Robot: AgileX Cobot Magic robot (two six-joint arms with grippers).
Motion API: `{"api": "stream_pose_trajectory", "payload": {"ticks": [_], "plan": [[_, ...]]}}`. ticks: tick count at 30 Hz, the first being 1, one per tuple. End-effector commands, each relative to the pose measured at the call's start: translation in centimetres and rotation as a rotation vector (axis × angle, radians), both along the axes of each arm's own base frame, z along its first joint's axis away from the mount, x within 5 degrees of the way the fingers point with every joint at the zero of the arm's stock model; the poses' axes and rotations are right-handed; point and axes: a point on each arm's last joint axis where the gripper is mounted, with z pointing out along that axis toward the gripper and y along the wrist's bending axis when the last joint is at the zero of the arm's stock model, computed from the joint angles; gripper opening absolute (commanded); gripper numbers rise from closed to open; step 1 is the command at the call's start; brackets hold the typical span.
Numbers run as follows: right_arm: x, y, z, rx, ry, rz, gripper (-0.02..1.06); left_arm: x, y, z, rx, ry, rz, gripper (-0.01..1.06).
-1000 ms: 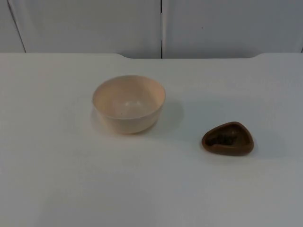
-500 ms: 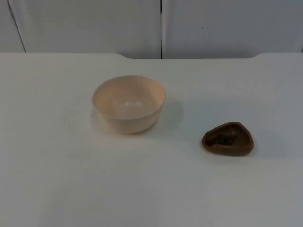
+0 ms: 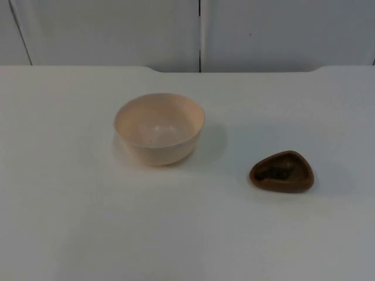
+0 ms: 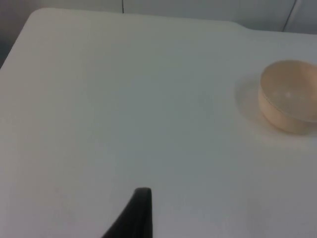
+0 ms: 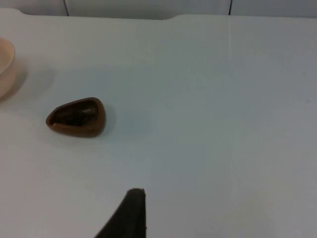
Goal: Pick up the bowl with the left hand and pour the coffee beans from the cup into the bowl with the right hand.
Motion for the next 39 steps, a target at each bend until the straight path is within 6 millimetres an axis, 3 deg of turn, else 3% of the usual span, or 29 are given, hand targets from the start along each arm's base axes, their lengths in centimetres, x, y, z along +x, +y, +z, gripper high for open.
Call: {"api": "stream_pose_trajectory", "payload": {"ticks": [1, 19, 30, 39], "plan": [[0.0, 0.0, 0.0, -0.001, -0.008, -0.003, 1.05, 0.2, -0.1, 0.3, -0.015, -0.005, -0.009, 1.00], [0.0, 0.0, 0.0, 0.001, -0.007, -0.004, 1.05, 4.7, -1.0, 0.7, -0.098, 0.050, -0.083, 1.00], [0.0, 0.0, 0.0, 0.001, -0.007, -0.004, 1.05, 8.8, -1.2, 3.7, -0.053, 0.093, -0.136, 1.00], [0.0, 0.0, 0.0, 0.001, -0.007, -0.004, 1.05, 12.0, -1.4, 4.1, -0.049, 0.168, -0.176, 1.00]]}}
